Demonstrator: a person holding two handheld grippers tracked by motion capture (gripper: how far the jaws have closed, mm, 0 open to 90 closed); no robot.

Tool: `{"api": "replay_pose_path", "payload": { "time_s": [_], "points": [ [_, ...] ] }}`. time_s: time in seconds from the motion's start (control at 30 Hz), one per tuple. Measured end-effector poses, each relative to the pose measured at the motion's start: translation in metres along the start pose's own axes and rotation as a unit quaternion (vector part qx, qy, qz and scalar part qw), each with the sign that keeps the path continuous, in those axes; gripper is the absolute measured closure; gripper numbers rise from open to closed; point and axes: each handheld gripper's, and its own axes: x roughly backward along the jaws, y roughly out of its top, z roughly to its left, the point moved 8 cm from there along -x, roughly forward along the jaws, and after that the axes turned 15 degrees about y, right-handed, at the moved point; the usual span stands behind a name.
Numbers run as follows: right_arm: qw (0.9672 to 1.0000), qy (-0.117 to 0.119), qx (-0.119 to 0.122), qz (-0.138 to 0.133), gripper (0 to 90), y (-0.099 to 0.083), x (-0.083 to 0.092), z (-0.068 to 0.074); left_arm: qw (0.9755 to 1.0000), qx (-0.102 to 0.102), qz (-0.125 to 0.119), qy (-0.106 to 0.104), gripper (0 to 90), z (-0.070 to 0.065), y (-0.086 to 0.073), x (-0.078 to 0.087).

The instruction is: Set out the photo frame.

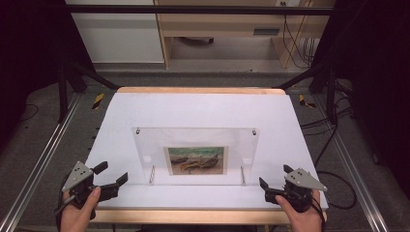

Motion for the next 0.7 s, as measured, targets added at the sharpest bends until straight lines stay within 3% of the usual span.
{"api": "replay_pose_path", "payload": {
  "time_s": [0.3, 0.4, 0.5, 0.7],
  "points": [
    [0.9992, -0.035, -0.019, 0.004, 7.6, -0.007, 0.006, -0.015, 0.9990, -0.013, 0.020, 0.038, 10.3, 0.015, -0.005, -0.004],
    [0.9989, -0.041, -0.021, 0.006, 7.5, -0.007, 0.006, -0.018, 0.9976, -0.035, 0.028, 0.053, 10.3, 0.022, -0.007, -0.005],
    [0.9984, -0.049, -0.025, 0.010, 7.5, -0.009, 0.006, -0.021, 0.9967, -0.042, 0.037, 0.058, 10.3, 0.027, -0.009, -0.008],
    [0.9975, -0.059, -0.037, 0.016, 7.7, -0.012, 0.001, -0.031, 0.9931, -0.074, 0.060, 0.069, 10.3, 0.027, -0.013, -0.023]
  ]
}}
